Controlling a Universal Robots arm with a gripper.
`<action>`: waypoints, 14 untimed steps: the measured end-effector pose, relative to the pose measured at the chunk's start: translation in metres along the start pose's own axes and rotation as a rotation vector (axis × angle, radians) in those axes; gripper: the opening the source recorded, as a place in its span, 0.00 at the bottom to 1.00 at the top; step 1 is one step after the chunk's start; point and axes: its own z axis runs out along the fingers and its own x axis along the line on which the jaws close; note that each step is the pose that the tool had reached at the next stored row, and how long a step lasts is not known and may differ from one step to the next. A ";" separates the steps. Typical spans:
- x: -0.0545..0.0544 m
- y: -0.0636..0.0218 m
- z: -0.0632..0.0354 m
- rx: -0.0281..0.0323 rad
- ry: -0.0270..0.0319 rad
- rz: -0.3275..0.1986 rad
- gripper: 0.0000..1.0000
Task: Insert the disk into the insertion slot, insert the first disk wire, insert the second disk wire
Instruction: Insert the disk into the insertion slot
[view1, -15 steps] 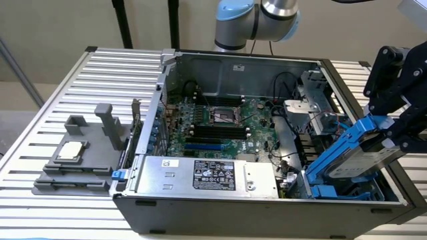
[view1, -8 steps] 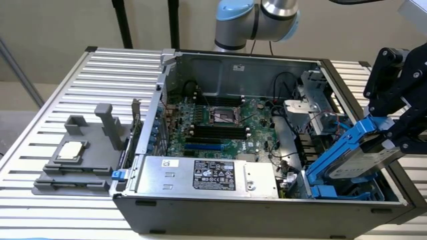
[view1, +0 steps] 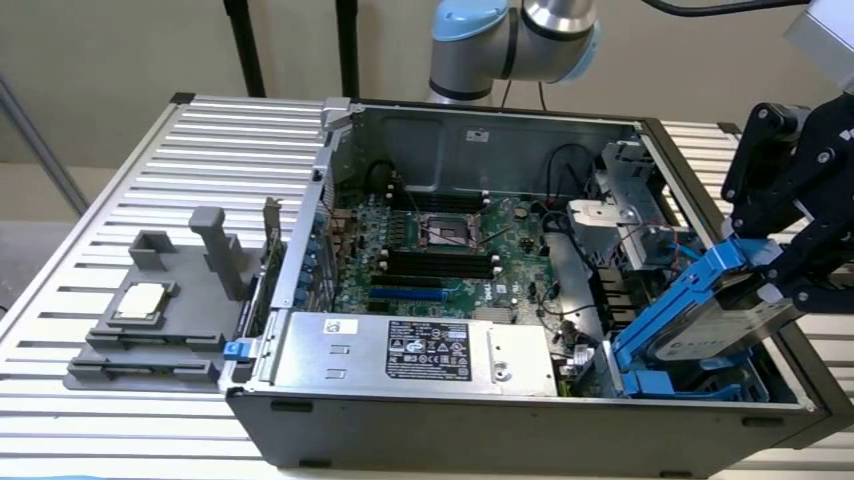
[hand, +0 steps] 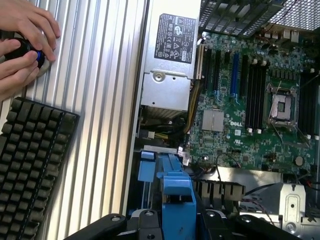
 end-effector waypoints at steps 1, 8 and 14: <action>0.000 -0.0001 0.0000 0.0001 -0.0003 0.000 0.32; 0.000 -0.0002 -0.0033 0.0008 -0.0025 -0.001 0.32; -0.001 0.0004 -0.0098 0.0002 -0.0012 0.000 0.32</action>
